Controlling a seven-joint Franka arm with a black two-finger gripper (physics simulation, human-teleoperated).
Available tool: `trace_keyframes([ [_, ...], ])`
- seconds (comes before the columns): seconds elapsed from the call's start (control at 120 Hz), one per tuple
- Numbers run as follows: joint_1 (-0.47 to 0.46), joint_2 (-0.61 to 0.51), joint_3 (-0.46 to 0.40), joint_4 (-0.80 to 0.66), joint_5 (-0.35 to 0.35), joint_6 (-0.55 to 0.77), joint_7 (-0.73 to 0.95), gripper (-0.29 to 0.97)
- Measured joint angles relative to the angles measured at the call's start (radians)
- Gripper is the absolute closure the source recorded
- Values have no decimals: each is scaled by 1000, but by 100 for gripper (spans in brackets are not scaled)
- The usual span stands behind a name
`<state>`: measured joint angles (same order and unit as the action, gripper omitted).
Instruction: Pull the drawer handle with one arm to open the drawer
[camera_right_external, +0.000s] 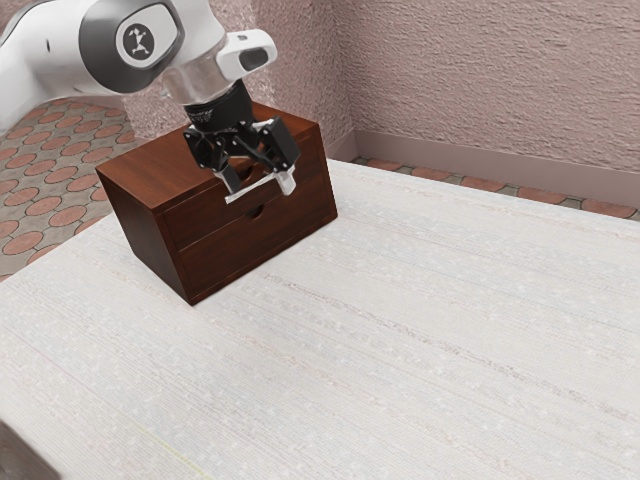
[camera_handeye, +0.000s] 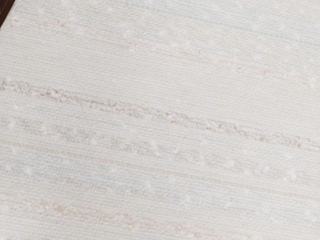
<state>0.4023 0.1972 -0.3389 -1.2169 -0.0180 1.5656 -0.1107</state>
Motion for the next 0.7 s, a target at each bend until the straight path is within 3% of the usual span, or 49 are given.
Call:
trace_keyframes([
  [0.317,1,3,-1,10,1,-2,-36,0],
  [0.5,3,-59,1,227,20,-130,-44,0],
  [0.6,2,-64,-15,227,26,-164,-38,0],
  [0.7,-3,-4,-43,171,31,-99,-34,0],
])
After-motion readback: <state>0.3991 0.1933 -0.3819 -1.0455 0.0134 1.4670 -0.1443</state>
